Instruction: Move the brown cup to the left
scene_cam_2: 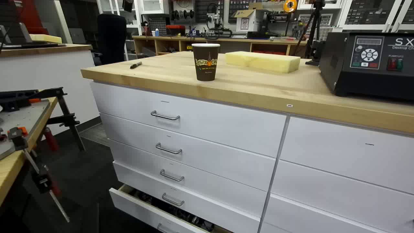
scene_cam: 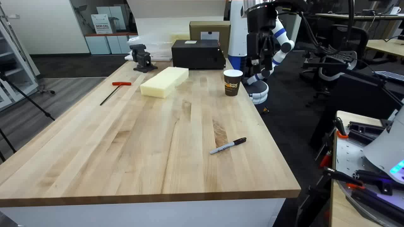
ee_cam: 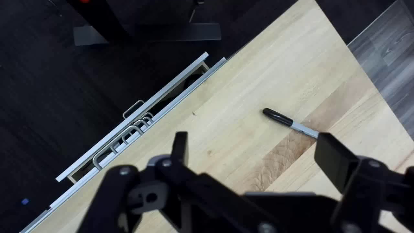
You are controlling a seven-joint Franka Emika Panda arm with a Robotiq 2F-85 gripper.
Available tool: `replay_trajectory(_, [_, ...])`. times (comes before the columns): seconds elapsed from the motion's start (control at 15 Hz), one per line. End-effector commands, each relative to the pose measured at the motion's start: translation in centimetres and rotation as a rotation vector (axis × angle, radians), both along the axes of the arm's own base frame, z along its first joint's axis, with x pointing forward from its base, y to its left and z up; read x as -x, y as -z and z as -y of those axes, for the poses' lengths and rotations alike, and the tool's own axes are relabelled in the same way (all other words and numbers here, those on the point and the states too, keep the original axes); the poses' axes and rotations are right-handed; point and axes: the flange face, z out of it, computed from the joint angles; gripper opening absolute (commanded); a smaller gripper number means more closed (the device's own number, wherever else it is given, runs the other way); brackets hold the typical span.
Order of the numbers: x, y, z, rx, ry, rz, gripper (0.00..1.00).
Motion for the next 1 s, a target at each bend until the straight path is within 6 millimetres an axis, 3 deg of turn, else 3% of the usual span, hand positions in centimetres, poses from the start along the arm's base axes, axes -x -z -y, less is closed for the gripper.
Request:
replay_trajectory(0.0, [0.0,0.0,0.0,0.0,0.0,0.0,1.0])
replay_trajectory(0.4, [-0.1,0.1,0.2,0.004,-0.002,0.001,1.0])
replay_trajectory(0.93, [-3.4,2.6,2.5,0.029,-0.125,0.119,1.0])
